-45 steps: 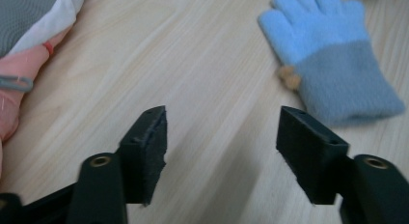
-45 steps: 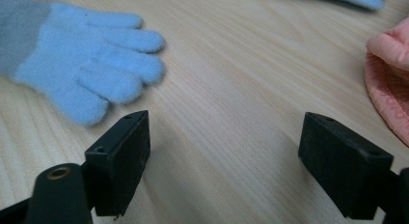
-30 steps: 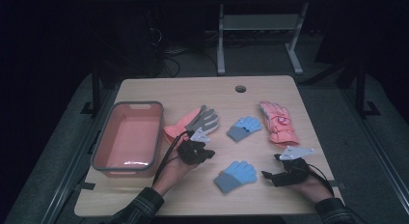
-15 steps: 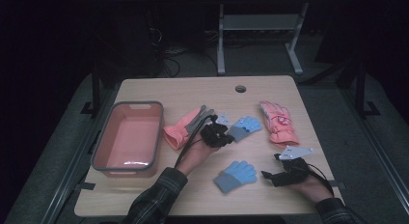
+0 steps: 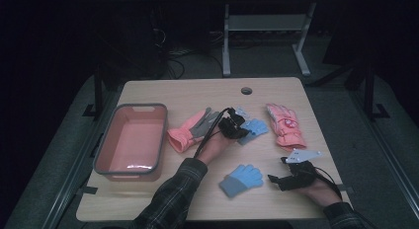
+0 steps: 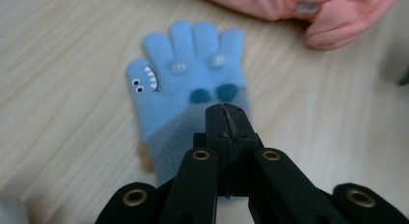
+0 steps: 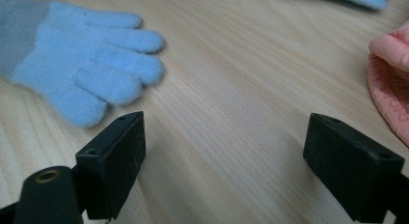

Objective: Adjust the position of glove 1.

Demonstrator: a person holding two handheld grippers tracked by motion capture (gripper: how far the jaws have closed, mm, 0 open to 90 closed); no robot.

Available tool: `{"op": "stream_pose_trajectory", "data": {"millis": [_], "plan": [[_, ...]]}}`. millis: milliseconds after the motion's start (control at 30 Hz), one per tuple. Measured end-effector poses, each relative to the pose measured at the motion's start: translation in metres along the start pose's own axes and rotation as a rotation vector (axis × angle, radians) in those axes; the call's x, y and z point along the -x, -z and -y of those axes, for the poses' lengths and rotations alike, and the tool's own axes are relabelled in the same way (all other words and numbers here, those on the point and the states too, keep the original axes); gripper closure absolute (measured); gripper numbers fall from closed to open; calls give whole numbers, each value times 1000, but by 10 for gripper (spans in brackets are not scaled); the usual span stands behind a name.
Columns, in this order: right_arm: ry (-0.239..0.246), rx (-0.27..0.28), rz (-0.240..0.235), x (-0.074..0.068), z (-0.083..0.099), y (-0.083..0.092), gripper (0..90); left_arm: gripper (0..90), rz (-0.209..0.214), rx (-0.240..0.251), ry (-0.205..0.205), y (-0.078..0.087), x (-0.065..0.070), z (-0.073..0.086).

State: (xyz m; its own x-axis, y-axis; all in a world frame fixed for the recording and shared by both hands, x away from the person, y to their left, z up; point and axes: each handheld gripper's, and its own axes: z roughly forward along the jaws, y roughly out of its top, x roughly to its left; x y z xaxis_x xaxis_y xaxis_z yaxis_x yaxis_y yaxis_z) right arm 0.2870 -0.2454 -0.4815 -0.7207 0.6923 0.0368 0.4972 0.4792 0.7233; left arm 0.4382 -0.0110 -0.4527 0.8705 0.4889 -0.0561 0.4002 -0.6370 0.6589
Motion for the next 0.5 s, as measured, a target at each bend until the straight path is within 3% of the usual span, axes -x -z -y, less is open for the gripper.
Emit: {"op": "stream_pose_trajectory", "data": {"millis": [100, 167, 500], "plan": [[4, 2, 1, 0, 0, 0, 143, 896, 13, 3, 19, -4, -3, 2], [0, 0, 0, 0, 0, 0, 143, 896, 1, -10, 3, -2, -3, 2], [2, 2, 0, 0, 0, 0, 143, 896, 16, -18, 23, 19, 0, 25]]}}
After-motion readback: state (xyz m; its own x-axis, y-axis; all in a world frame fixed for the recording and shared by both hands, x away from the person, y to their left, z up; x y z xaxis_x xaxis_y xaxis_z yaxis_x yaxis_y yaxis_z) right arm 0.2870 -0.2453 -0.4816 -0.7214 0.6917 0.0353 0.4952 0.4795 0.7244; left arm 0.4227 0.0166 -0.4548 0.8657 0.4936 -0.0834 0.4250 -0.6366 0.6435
